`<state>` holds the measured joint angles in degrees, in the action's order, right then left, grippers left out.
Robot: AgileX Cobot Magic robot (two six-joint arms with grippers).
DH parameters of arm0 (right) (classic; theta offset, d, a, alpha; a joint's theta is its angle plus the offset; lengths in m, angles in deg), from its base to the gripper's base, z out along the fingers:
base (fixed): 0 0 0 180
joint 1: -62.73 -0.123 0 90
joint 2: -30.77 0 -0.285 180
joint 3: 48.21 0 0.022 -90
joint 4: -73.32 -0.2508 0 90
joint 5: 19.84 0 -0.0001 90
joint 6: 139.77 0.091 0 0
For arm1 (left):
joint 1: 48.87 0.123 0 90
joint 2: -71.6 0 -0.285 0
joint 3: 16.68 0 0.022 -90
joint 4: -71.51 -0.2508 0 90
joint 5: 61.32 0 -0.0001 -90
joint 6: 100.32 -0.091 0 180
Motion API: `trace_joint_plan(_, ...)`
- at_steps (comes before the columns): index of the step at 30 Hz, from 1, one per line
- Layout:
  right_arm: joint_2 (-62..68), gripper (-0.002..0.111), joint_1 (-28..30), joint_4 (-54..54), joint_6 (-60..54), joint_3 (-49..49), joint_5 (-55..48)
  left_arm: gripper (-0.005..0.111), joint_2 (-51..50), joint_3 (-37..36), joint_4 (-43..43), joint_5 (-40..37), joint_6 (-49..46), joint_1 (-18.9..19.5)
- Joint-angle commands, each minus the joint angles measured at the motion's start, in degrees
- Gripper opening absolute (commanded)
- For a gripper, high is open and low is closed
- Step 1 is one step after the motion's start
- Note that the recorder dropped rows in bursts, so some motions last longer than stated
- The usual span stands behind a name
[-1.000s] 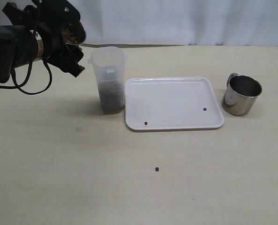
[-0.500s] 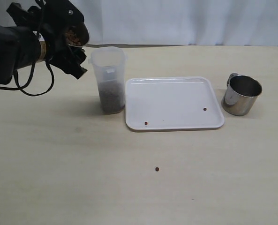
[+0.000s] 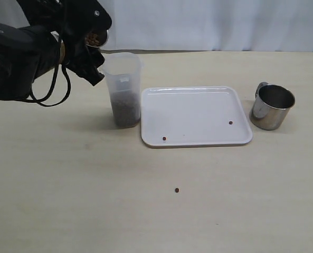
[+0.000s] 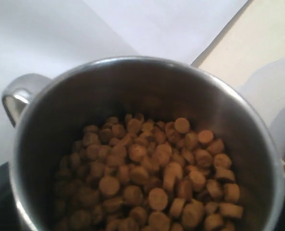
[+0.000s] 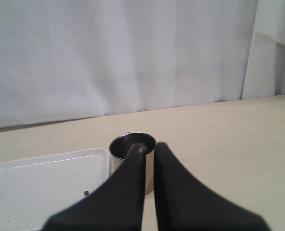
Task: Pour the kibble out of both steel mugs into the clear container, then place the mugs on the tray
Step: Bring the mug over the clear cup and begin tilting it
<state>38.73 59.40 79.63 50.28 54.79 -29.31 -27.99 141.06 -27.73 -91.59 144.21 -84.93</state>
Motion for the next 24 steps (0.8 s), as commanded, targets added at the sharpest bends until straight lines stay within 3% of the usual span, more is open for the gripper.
trace_joint_plan(1,-0.18,0.005,-0.21,0.32,-0.58,-0.22,0.11,0.000,0.24,0.69,-0.71,-1.04,-3.47,0.15)
trace_joint_plan(6,-0.18,0.005,-0.21,0.32,-0.58,-0.22,0.11,0.000,0.24,0.69,-0.71,0.00,-4.47,2.23)
trace_joint_plan(10,-0.18,0.005,-0.21,0.32,-0.58,-0.22,0.11,0.000,0.24,0.69,-0.71,7.72,-6.85,4.84)
trace_joint_plan(17,-0.18,0.005,-0.21,0.32,-0.58,-0.22,0.11,0.000,-3.17,3.78,-0.71,6.43,-10.98,4.74)
trace_joint_plan(20,-0.18,0.005,-0.21,0.32,-0.58,-0.22,0.11,0.000,-3.68,4.13,-0.71,2.74,-14.06,3.09)
trace_joint_plan(24,-0.18,0.005,-0.21,0.32,-0.58,-0.22,0.11,0.000,-3.81,4.91,-0.71,4.35,-18.58,2.03)
